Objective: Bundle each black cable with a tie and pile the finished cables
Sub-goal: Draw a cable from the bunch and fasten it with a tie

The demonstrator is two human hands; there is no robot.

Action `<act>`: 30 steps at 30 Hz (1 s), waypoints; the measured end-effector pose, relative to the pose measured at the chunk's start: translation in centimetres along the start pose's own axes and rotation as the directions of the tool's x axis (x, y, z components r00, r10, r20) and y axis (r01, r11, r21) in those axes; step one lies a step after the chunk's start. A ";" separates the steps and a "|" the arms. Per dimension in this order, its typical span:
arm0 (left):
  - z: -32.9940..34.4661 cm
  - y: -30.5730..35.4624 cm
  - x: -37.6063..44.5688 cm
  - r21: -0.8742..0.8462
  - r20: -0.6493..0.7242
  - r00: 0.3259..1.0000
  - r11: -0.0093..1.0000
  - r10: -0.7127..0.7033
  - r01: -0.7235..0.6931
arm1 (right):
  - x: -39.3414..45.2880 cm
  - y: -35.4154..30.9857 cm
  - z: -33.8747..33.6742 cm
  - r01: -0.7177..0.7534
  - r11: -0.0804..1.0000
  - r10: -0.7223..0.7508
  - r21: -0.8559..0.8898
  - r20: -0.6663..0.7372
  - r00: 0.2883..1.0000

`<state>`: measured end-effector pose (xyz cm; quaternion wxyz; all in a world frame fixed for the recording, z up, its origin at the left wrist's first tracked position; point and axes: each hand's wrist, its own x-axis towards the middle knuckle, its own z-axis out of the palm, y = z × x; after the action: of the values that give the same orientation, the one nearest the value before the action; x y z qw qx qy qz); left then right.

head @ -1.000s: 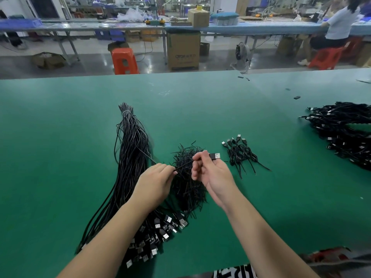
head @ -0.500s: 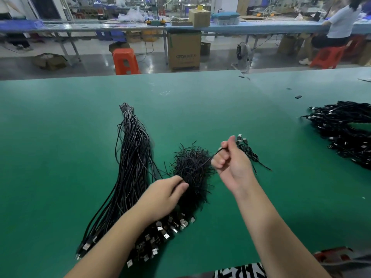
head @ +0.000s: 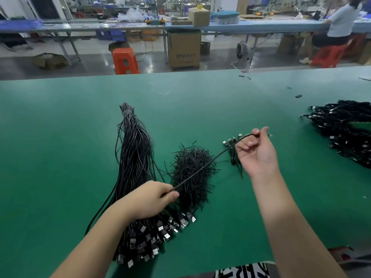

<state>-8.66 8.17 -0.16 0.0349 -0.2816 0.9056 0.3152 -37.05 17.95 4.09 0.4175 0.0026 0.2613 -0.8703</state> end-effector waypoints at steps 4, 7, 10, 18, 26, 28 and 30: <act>-2.4 -1.8 -0.8 0.018 -0.339 0.939 0.999 0.052 -0.049 | 0.8 -2.6 -0.7 0.063 0.995 -0.060 0.083 -0.035 0.998; -3.8 -3.7 -1.4 -0.032 -0.440 0.898 0.999 0.020 -0.039 | 1.1 -4.4 -1.1 0.110 0.985 -0.106 0.135 -0.035 0.994; -4.3 -4.3 -1.5 -0.070 -0.434 0.900 0.998 -0.036 0.006 | 1.4 -5.2 -1.1 0.142 0.983 -0.138 0.114 -0.041 0.990; -6.4 -6.1 -0.5 0.135 -0.476 0.854 0.943 -0.209 0.305 | 1.8 -5.4 -2.2 0.178 0.984 -0.179 -0.010 -0.060 0.982; -5.6 -8.1 1.2 -0.906 -0.304 0.763 0.422 -0.571 -0.045 | 1.4 -4.0 -3.0 0.132 0.916 -0.154 -0.380 -0.030 0.988; -6.0 -7.0 1.5 -0.937 -0.245 0.819 0.345 -0.519 -0.061 | 1.0 -2.7 -2.3 0.161 0.868 -0.166 -0.469 0.032 0.986; -6.6 -5.4 1.9 -0.865 -0.282 0.845 0.501 -0.454 -0.020 | 0.5 -1.6 -1.5 0.176 0.861 -0.147 -0.477 0.097 0.984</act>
<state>-6.58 -0.15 1.69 -0.2881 -0.4462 0.5721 0.6250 -38.87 19.04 3.42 0.3378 -0.1487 0.4575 -0.8090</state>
